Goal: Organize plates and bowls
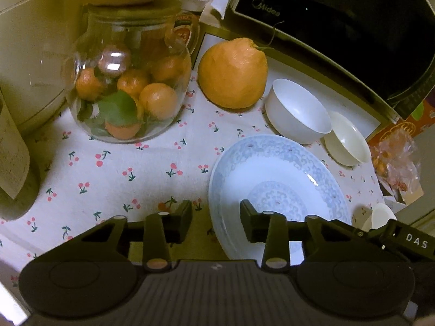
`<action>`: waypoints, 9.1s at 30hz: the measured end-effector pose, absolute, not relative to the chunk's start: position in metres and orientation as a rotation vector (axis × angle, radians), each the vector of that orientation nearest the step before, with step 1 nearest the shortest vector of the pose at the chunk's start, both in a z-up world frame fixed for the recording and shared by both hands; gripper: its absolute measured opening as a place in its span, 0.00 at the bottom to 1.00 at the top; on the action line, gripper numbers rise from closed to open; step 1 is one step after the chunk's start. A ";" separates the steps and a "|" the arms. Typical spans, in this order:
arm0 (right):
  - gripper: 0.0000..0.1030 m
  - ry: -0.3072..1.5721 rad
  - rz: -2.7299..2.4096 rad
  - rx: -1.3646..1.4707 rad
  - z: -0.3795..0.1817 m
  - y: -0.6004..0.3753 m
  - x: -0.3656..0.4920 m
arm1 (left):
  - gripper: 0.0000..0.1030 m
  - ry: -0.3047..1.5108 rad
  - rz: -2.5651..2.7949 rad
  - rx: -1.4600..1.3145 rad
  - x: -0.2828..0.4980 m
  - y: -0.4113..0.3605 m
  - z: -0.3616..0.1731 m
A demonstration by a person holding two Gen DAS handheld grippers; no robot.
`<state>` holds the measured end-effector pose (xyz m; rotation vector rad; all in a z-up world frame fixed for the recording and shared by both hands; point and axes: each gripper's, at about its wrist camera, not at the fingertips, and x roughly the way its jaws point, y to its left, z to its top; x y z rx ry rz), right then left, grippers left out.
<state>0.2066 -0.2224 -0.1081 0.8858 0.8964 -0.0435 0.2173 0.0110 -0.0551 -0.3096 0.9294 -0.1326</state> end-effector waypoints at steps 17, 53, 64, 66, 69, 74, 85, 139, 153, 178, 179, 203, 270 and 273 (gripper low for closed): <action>0.10 0.854 -0.023 0.853 -0.114 -0.230 0.203 | 0.09 0.913 -0.172 -0.514 0.212 0.029 -0.073; 0.11 1.042 0.014 0.722 -0.097 -0.234 0.166 | 0.10 0.989 -0.231 -0.228 0.172 0.010 -0.050; 0.11 1.050 0.001 0.701 -0.096 -0.230 0.167 | 0.12 0.994 -0.214 -0.196 0.172 0.008 -0.050; 0.13 1.049 0.002 0.697 -0.096 -0.229 0.168 | 0.12 0.994 -0.215 -0.189 0.172 0.007 -0.051; 0.13 1.051 0.001 0.687 -0.095 -0.230 0.167 | 0.12 0.998 -0.224 -0.179 0.172 0.007 -0.050; 0.20 1.057 0.016 0.717 -0.094 -0.235 0.166 | 0.24 0.995 -0.251 -0.183 0.170 0.009 -0.046; 0.75 1.047 0.095 0.666 -0.071 -0.232 0.151 | 0.66 0.991 -0.315 -0.160 0.150 0.017 -0.031; 0.38 1.234 0.345 0.669 -0.095 -0.198 0.043 | 0.25 1.056 -0.616 0.011 0.102 0.061 -0.050; 0.19 1.225 0.319 0.562 -0.095 -0.192 0.045 | 0.20 1.056 -0.607 0.038 0.101 0.061 -0.051; 0.15 1.113 0.226 0.681 -0.065 -0.224 0.086 | 0.20 0.942 -0.518 -0.152 0.122 0.055 -0.022; 0.15 1.105 0.218 0.687 -0.065 -0.226 0.090 | 0.20 0.940 -0.511 -0.162 0.125 0.054 -0.022; 0.15 0.953 0.095 0.768 -0.080 -0.237 0.169 | 0.18 0.841 -0.258 -0.312 0.164 0.034 -0.038; 0.18 0.913 0.010 0.626 -0.079 -0.242 0.183 | 0.19 0.759 -0.234 0.070 0.156 -0.009 -0.060; 0.18 0.913 0.008 0.630 -0.079 -0.242 0.182 | 0.20 0.766 -0.238 0.062 0.156 -0.009 -0.060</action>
